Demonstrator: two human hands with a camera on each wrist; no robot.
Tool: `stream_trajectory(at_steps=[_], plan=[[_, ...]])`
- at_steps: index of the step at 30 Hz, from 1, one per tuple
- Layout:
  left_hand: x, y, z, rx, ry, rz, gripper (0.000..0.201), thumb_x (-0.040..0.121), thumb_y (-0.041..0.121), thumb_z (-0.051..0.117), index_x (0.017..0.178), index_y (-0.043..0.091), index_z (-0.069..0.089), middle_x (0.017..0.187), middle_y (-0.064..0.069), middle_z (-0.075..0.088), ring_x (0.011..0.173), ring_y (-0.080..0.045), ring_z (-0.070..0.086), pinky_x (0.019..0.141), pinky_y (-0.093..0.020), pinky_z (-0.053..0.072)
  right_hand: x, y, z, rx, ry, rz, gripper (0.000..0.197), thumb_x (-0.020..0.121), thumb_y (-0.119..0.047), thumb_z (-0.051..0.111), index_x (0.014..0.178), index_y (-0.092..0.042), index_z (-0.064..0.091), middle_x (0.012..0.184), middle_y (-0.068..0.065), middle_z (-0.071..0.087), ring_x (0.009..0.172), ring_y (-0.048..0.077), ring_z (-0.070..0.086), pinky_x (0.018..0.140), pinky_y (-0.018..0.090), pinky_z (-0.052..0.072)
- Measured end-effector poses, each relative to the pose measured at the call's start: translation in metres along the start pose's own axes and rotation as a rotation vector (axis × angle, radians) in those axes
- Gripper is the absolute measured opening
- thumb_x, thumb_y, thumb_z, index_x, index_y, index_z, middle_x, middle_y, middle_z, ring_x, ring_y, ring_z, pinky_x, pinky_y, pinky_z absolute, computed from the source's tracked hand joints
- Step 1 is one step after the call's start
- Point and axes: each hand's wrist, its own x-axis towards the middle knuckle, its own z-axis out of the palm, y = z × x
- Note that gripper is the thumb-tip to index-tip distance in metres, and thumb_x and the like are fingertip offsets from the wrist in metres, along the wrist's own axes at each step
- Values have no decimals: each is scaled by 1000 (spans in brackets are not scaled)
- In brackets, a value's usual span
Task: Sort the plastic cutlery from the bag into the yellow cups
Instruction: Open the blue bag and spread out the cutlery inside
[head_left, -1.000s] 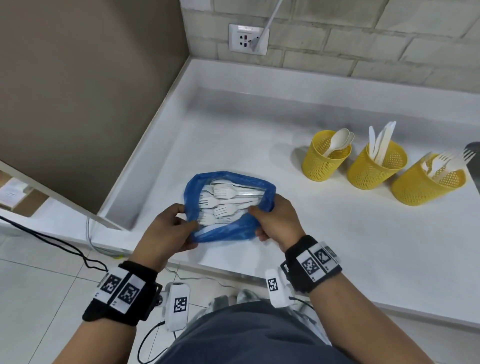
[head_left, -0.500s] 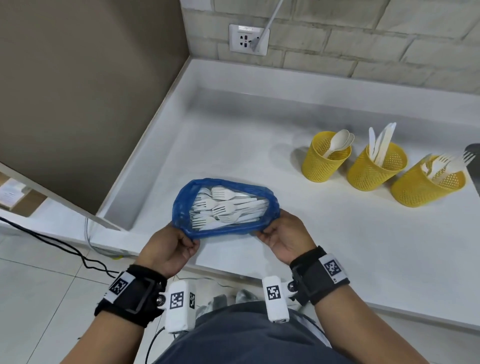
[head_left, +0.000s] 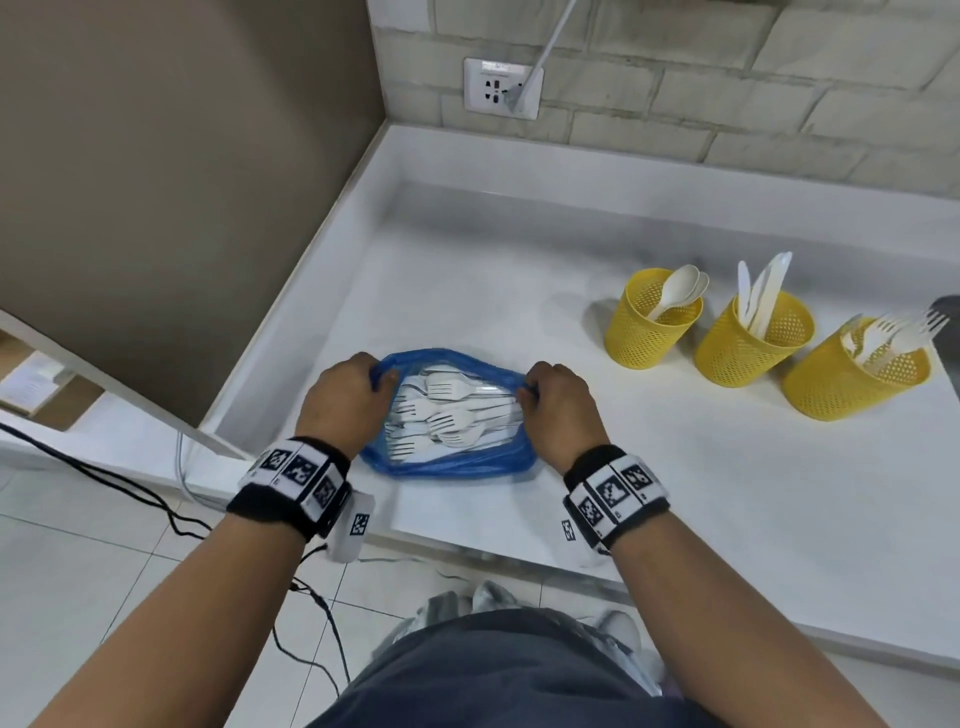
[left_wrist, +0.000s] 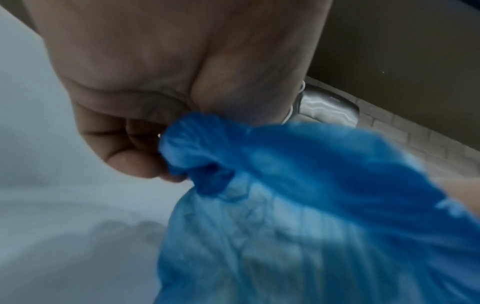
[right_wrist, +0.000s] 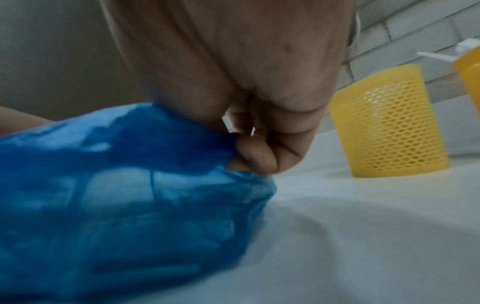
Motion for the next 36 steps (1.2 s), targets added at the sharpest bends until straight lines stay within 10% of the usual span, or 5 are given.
stream_trajectory(at_steps=[4, 10, 18, 26, 36], plan=[[17, 6, -3, -110, -3, -29, 41, 107, 31, 43, 90, 2, 67, 90, -13, 66, 87, -33, 61, 75, -34, 42, 13, 3, -2, 281, 27, 123, 26, 106, -16, 49, 89, -5, 66, 84, 4, 63, 80, 22, 56, 67, 27, 35], [25, 4, -7, -938, -280, -492, 29, 100, 28, 64, 108, 0, 69, 117, -25, 71, 91, -32, 68, 84, -41, 57, 24, 14, -5, 765, -84, 552, 35, 103, -29, 52, 73, -13, 59, 81, 13, 60, 78, 30, 59, 77, 48, 57], [-9, -14, -32, -192, -315, -266, 57, 77, 67, 76, 106, 21, 58, 96, -5, 67, 83, -22, 66, 69, -36, 57, -16, 5, -34, 263, -204, 376, 67, 84, -72, 61, 113, -13, 48, 94, 6, 67, 72, 23, 69, 60, 33, 53], [-44, -28, -22, -690, -301, -362, 27, 88, -1, 69, 113, -1, 62, 91, -23, 75, 75, -34, 75, 78, -45, 65, -30, 2, -25, 659, -222, 409, 7, 90, 1, 62, 85, -3, 64, 70, 16, 66, 53, 22, 64, 63, 42, 63], [-52, -37, -9, -1443, -299, -580, 59, 85, -28, 38, 129, 4, 62, 87, -10, 55, 72, -16, 55, 68, -26, 61, -36, 12, -15, 1397, -171, 694, 25, 90, 9, 49, 75, -8, 57, 63, 6, 49, 51, 15, 44, 49, 27, 42]])
